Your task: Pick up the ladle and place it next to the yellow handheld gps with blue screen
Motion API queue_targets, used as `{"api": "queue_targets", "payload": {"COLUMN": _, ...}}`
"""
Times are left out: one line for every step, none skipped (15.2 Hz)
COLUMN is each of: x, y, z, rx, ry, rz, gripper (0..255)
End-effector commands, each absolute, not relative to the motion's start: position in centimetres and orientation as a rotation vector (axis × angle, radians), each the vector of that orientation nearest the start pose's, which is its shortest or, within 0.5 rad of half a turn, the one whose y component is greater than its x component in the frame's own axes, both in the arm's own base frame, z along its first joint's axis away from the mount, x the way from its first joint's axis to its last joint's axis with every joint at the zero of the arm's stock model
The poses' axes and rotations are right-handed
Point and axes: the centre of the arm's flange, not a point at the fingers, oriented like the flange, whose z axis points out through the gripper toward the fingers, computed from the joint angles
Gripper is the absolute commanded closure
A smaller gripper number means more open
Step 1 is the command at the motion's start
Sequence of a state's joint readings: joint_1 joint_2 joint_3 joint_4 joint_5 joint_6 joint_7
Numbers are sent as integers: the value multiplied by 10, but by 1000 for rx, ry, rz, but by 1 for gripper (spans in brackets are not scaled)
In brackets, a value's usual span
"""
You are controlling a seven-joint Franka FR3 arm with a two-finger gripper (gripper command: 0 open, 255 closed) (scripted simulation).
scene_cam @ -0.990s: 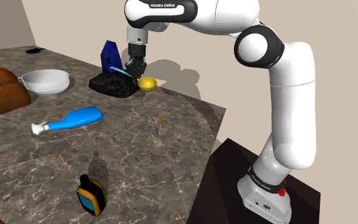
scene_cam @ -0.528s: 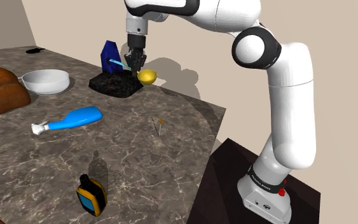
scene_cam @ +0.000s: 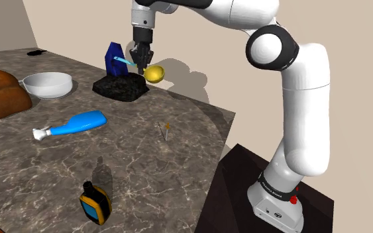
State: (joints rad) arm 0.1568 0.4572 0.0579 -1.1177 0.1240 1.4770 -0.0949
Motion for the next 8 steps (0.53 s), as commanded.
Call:
{"api": "queue_targets", "payload": {"x": 638, "y": 160, "z": 550, "rx": -2958, "ry": -463, "rz": 157, "gripper": 255}}
{"api": "queue_targets", "payload": {"x": 627, "y": 167, "z": 550, "rx": -2958, "ry": -463, "rz": 157, "gripper": 255}}
{"api": "queue_targets", "payload": {"x": 616, "y": 173, "z": 550, "rx": -2958, "ry": -463, "rz": 157, "gripper": 255}}
{"api": "queue_targets", "payload": {"x": 604, "y": 180, "z": 550, "rx": -2958, "ry": -463, "rz": 157, "gripper": 255}}
{"api": "queue_targets", "payload": {"x": 593, "y": 187, "z": 550, "rx": -2958, "ry": -463, "rz": 157, "gripper": 255}}
{"api": "queue_targets", "payload": {"x": 581, "y": 194, "z": 550, "rx": -2958, "ry": -463, "rz": 157, "gripper": 255}}
{"api": "queue_targets", "payload": {"x": 570, "y": 200, "z": 550, "rx": -2958, "ry": -463, "rz": 157, "gripper": 255}}
{"api": "queue_targets", "payload": {"x": 559, "y": 207, "z": 550, "rx": -2958, "ry": -463, "rz": 157, "gripper": 255}}
